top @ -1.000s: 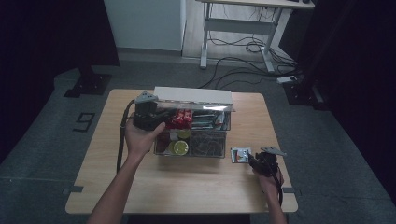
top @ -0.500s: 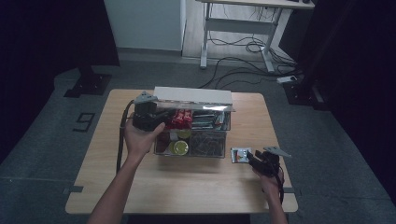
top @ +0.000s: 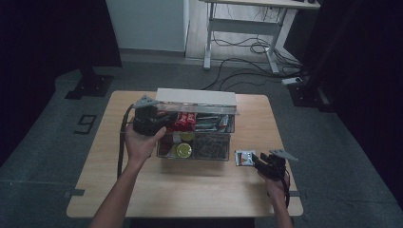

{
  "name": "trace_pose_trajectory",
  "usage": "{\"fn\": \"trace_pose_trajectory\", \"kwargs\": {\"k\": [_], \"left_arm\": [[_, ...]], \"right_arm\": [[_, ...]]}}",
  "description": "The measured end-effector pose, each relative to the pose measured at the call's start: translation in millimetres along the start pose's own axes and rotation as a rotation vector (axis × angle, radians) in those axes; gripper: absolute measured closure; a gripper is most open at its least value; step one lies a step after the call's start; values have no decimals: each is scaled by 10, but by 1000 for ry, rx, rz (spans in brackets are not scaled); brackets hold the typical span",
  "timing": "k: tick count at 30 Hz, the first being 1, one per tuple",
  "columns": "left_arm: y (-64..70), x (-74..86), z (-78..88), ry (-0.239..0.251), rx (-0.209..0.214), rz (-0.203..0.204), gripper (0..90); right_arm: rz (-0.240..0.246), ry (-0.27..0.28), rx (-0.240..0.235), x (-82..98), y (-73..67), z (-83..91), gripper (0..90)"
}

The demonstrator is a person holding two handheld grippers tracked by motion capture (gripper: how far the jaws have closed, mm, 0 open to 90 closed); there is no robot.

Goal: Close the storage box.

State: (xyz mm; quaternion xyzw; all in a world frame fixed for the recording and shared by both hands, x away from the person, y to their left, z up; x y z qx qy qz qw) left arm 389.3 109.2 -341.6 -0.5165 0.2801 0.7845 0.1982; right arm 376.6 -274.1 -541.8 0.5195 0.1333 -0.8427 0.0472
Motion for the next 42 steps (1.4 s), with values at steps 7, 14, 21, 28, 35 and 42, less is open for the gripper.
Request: {"fn": "trace_pose_trajectory", "kwargs": {"k": [7,14,21,28,35,42], "left_arm": [[15,33,24,-3,7,0,900],[27,54,66,-1,10,-2,900],[-3,106,96,-6,10,5,900],[-33,158,121,-12,6,12,900],[-48,218,164,-17,4,15,900],[-57,274,173,-26,10,17,900]], "right_arm": [[-1,2,-4,-1,-7,3,545],[-4,-8,-8,10,-2,3,545],[2,-14,-14,20,-7,-6,545],[-3,-18,-12,24,-1,-1,545],[-6,-21,-14,28,0,0,545],[-5,-22,-16,36,-9,-6,545]]}}
Point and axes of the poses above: each handheld gripper's, and its own axes: z roughly backward along the jaws, x roughly out of its underside, y roughly to its right, the point moved 4 cm from there along -z, roughly forward along the jaws, and after that the axes turned 7 degrees about y, right-handed, at the moved point
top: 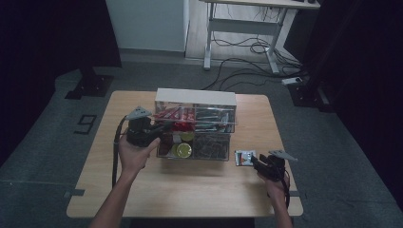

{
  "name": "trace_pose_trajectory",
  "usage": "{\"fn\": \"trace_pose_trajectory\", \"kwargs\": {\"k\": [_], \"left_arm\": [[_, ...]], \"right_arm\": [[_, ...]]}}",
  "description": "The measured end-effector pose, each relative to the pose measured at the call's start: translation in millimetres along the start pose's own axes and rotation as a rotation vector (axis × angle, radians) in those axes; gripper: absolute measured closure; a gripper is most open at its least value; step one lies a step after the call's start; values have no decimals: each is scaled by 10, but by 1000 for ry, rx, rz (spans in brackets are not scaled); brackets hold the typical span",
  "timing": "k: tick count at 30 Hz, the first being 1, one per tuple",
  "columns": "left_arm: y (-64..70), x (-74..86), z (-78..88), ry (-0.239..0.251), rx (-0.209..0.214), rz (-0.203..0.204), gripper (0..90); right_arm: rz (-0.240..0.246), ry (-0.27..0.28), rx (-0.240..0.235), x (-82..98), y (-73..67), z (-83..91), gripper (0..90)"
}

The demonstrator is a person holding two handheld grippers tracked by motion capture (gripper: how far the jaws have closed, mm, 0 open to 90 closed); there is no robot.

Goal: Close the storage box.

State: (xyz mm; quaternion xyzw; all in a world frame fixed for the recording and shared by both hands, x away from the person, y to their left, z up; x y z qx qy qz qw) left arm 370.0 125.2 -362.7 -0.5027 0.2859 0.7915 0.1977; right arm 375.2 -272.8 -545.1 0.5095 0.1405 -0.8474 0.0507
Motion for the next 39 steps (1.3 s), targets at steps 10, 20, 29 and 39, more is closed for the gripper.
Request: {"fn": "trace_pose_trajectory", "kwargs": {"k": [10,20,29,39], "left_arm": [[-36,77,-31,-13,7,19,900],[-46,112,-16,-9,16,-9,810],[-65,261,53,-10,33,-56,638],[-63,432,147,20,24,-91,545]], "right_arm": [[-2,-5,0,13,6,-5,545],[0,13,-7,-2,5,15,542],[35,69,-52,-90,-100,105,488],[70,75,-99,-108,-211,127,454]]}}
Point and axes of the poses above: each handheld gripper's, and its own axes: z roughly backward along the jaws, x roughly out of its underside, y roughly to its right, the point moved 4 cm from there along -z, roughly forward along the jaws, and after that the axes turned 7 degrees about y, right-handed, at the moved point
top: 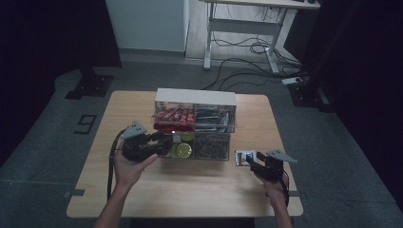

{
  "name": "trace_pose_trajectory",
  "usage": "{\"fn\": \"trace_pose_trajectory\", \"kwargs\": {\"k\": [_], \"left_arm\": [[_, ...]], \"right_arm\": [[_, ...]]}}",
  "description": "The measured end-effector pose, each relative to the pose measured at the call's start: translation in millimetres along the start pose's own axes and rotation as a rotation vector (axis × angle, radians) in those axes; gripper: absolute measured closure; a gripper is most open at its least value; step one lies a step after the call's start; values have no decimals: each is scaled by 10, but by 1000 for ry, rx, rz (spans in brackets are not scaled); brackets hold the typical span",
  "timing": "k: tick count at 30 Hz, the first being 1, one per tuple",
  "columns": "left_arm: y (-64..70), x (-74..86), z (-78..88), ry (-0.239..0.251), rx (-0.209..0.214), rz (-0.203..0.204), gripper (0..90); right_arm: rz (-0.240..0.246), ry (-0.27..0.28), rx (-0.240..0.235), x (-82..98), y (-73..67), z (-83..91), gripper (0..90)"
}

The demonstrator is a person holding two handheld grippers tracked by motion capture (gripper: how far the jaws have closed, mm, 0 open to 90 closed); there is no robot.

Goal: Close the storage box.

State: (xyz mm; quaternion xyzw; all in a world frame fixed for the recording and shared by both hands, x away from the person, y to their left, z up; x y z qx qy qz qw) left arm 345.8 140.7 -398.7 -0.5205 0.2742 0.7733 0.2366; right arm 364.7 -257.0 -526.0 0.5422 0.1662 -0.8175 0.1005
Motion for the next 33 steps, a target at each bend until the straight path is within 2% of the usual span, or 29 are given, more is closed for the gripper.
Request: {"fn": "trace_pose_trajectory", "kwargs": {"k": [3,12,17,28,33], "left_arm": [[14,86,16,-5,-7,-24,533],[-76,435,-21,-46,-43,-35,473],[-185,669,-79,-88,-75,-29,447],[-430,1092,-164,-169,-121,13,418],[-485,1228,-177,-196,-151,5,414]], "right_arm": [[-1,-6,-5,9,-6,-3,447],[14,-16,-18,39,-40,15,428],[23,-20,-28,58,-59,27,416],[40,-40,-30,121,-65,61,401],[39,-56,-26,180,-49,70,398]]}}
Point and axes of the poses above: each handheld gripper's, and its own axes: z roughly backward along the jaws, x roughly out of its underside, y roughly to its right, the point moved 4 cm from there along -z, roughly forward along the jaws, and after that the axes turned 7 degrees about y, right-handed, at the moved point
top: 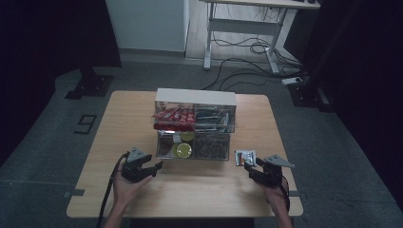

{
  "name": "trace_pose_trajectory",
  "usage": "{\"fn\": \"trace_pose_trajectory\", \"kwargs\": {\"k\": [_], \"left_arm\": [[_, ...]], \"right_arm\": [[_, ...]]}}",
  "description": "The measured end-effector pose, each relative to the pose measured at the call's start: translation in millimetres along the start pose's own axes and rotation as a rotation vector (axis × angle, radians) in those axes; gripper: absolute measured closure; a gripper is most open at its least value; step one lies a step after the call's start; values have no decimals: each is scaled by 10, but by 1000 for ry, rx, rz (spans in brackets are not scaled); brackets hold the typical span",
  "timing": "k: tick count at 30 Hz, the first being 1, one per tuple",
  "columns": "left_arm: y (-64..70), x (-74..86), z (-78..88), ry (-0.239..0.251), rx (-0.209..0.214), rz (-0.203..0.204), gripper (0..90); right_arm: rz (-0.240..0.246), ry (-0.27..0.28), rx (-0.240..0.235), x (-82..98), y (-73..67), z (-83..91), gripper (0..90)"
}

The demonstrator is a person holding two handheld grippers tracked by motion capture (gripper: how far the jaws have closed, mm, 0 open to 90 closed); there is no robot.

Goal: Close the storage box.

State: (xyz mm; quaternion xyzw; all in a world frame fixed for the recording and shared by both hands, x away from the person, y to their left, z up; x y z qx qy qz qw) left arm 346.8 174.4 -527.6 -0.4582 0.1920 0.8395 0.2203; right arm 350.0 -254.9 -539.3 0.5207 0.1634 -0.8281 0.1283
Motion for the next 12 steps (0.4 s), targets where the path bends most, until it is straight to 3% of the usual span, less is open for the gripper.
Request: {"fn": "trace_pose_trajectory", "kwargs": {"k": [12], "left_arm": [[-3,53,-49,-11,-5,1,413]], "right_arm": [[-3,-2,6,24,17,21,384]]}}
Point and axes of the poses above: each handheld gripper's, and its own axes: z roughly backward along the jaws, x roughly out of its underside, y roughly to its right, the point moved 4 cm from there along -z, roughly forward along the jaws, and after that the axes turned 7 degrees about y, right-handed, at the moved point
